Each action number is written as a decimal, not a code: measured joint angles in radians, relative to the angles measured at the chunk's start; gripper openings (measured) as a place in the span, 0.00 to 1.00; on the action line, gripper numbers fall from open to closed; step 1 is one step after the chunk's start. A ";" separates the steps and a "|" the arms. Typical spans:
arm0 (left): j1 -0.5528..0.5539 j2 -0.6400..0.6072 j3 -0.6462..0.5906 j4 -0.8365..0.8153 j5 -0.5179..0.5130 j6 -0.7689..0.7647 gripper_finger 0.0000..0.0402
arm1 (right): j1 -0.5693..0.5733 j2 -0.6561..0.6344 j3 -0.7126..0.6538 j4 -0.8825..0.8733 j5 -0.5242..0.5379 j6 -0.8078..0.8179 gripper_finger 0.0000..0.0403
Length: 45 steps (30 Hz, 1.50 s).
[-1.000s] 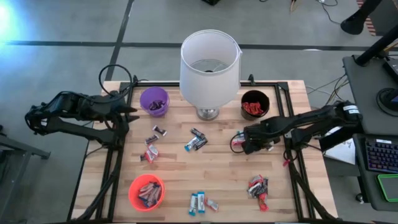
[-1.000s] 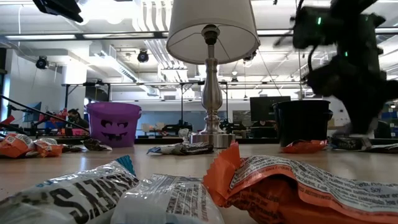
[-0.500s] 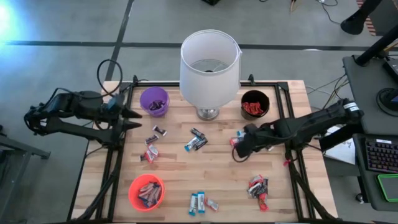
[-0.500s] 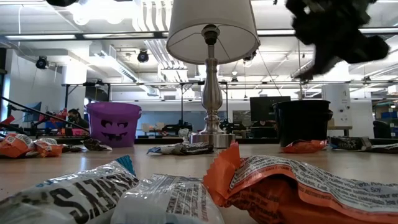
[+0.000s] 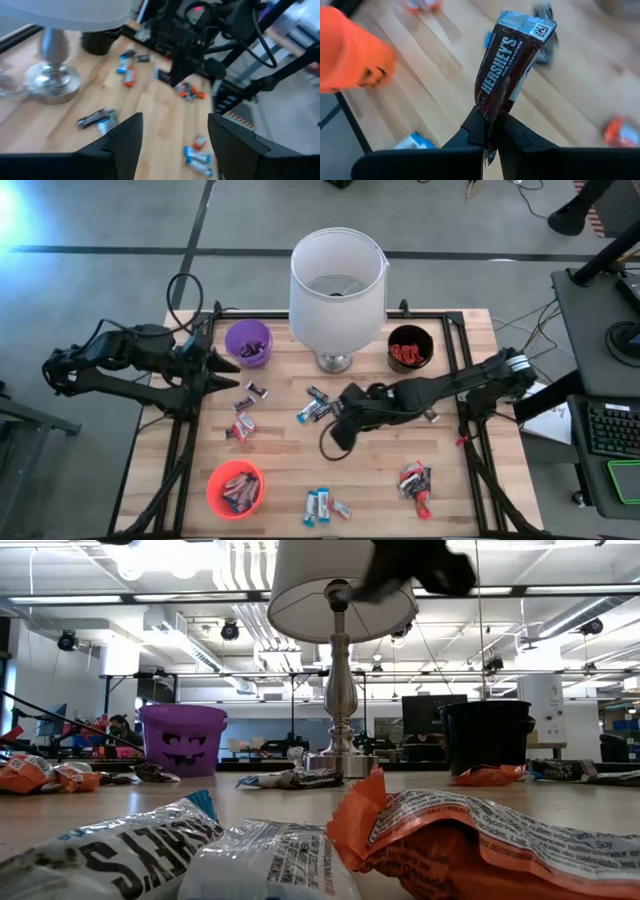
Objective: Organize candy in baskets
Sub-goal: Put the brown chocolate bar into the purple bucket
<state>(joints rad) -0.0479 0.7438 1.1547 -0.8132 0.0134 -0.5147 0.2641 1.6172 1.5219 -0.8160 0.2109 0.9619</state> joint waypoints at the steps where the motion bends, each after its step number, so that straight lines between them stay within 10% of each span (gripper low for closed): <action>1: 0.000 0.004 -0.003 0.021 0.007 -0.005 0.51 | 0.000 0.015 0.032 0.002 0.004 -0.028 0.03; 23: 0.000 0.206 -0.006 0.352 0.024 -0.150 0.51 | -0.027 0.113 0.429 0.013 0.102 -0.395 0.03; 45: 0.000 0.314 -0.005 0.493 0.078 -0.116 0.51 | -0.046 0.119 0.451 0.102 0.106 -0.492 0.03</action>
<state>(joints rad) -0.0479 1.0575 1.1492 -0.3202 0.0915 -0.6303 0.2184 1.7359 1.9728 -0.7141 0.3168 0.4697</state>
